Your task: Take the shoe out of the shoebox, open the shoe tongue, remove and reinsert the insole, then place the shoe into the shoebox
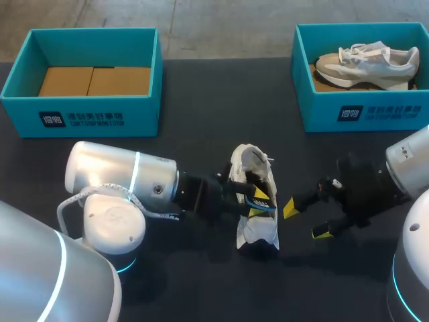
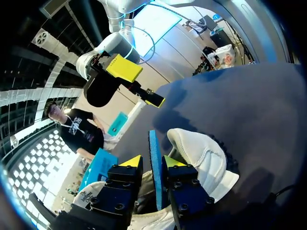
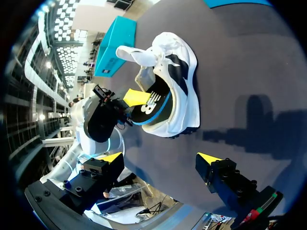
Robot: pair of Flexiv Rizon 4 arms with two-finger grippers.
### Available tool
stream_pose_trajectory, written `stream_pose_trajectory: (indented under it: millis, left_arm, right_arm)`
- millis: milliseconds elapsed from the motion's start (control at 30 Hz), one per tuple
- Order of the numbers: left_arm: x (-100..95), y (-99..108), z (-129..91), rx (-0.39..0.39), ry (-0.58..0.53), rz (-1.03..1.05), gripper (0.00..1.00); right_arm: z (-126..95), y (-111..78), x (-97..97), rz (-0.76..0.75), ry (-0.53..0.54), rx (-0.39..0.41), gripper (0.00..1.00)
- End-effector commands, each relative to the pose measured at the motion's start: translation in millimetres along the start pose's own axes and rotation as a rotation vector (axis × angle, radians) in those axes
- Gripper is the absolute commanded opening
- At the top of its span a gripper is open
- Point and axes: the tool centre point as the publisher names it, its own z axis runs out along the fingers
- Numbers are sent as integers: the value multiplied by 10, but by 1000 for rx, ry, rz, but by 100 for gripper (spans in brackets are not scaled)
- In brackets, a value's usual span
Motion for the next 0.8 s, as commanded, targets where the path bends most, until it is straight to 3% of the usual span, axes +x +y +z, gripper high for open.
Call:
stream_pose_trajectory:
  millis: [33,67,100,800]
  left_arm:
    - [3,-17,-19,2,-1,1,23]
    - [3,-20,-16,2,-1,2,4]
    - [3,-23,-12,3,-1,3,0]
    - [64,269,139,-52,28,38,0]
  right_arm:
    - [8,-10,8,2,-4,-2,100]
    - [8,-10,8,2,-4,-2,100]
    - [8,-10,8,2,-4,-2,100]
    - [8,-10,8,2,-4,-2,100]
